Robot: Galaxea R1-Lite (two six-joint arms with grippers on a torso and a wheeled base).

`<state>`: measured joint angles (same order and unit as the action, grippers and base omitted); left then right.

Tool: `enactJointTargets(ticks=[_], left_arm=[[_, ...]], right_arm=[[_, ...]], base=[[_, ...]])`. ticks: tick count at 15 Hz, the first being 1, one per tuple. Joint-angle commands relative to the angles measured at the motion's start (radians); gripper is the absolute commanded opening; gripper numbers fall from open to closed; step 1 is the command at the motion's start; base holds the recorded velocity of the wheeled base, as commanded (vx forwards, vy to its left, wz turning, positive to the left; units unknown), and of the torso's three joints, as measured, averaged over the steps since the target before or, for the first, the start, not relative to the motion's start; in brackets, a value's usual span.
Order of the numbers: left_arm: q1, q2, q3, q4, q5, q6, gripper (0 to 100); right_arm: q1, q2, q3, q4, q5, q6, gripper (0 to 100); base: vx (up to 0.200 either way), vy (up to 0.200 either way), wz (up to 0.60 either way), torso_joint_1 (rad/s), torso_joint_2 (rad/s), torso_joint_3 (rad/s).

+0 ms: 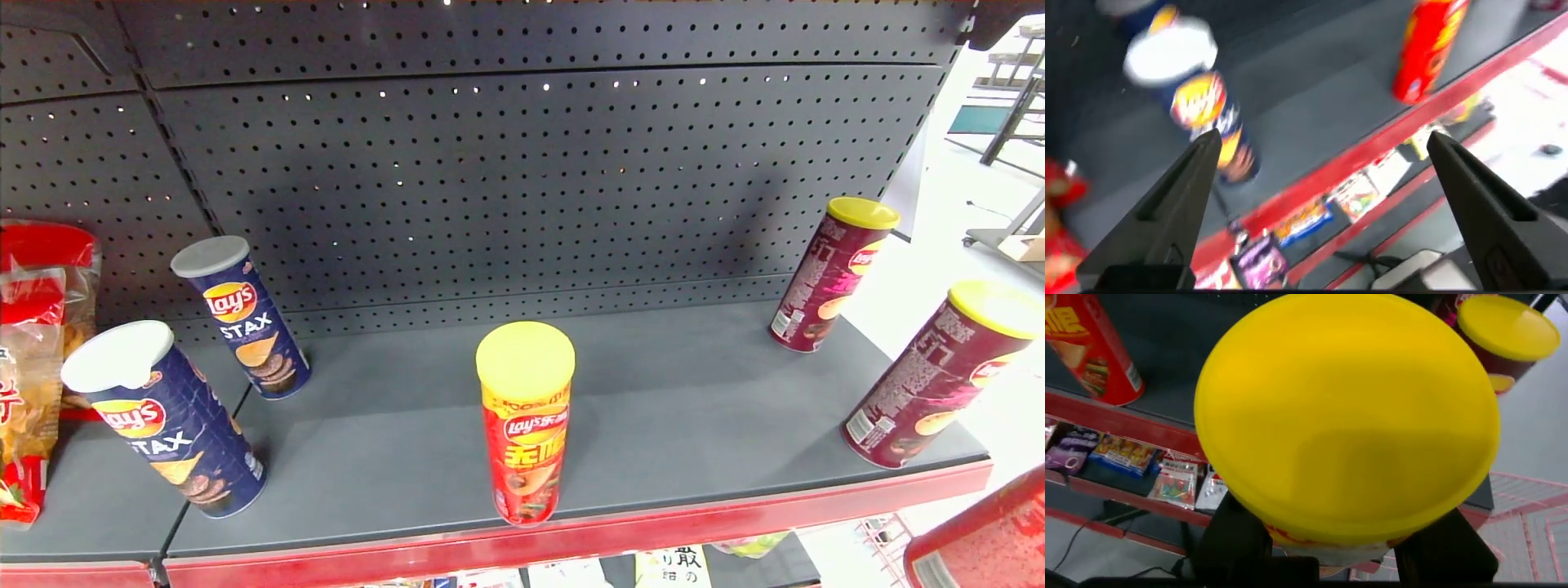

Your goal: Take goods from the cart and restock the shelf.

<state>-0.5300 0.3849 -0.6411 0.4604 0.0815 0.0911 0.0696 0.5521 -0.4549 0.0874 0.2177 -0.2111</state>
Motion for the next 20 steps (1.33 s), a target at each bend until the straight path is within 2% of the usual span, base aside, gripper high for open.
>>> enactJointTargets(ticks=[1,2,3,4,5,7,10,15,20], left_arm=[[0.088,-0.156,0.083,0.038,0.021,-0.019,100],[0.131,-0.170,0.086,0.064,0.020,-0.034,100],[0.151,-0.176,0.089,0.072,0.020,-0.040,100],[0.179,-0.201,0.110,0.076,0.021,-0.044,100],[0.191,-0.221,0.127,0.081,0.023,-0.044,100],[0.208,-0.251,0.159,0.095,0.023,-0.042,100],[0.242,-0.287,0.198,0.101,0.023,-0.044,100],[0.249,-0.301,0.265,0.092,0.024,-0.044,100],[0.249,-0.301,0.304,0.090,0.024,-0.045,100]], right_arm=[[0.007,0.195,-0.134,0.002,0.051,-0.004,0],[0.039,0.273,-0.188,0.002,0.083,-0.002,0],[0.061,0.319,-0.217,-0.002,0.089,-0.002,0],[0.125,0.437,-0.289,-0.003,0.089,-0.002,0],[0.165,0.523,-0.327,-0.035,0.089,-0.001,0],[0.177,0.693,-0.396,-0.167,0.088,-0.001,0],[0.237,0.899,-0.573,-0.204,0.092,0.004,0],[0.326,1.082,-0.728,-0.212,0.095,0.006,0],[0.368,1.212,-0.786,-0.278,0.109,0.007,0]], base=[[0.000,0.000,0.00,0.000,0.00,0.000],[0.000,0.000,0.00,0.000,0.00,0.000],[0.000,0.000,0.00,0.000,0.00,0.000],[0.000,0.000,0.00,0.000,0.00,0.000],[0.000,0.000,0.00,0.000,0.00,0.000],[0.000,0.000,0.00,0.000,0.00,0.000],[0.000,0.000,0.00,0.000,0.00,0.000],[0.000,0.000,0.00,0.000,0.00,0.000],[0.000,0.000,0.00,0.000,0.00,0.000]])
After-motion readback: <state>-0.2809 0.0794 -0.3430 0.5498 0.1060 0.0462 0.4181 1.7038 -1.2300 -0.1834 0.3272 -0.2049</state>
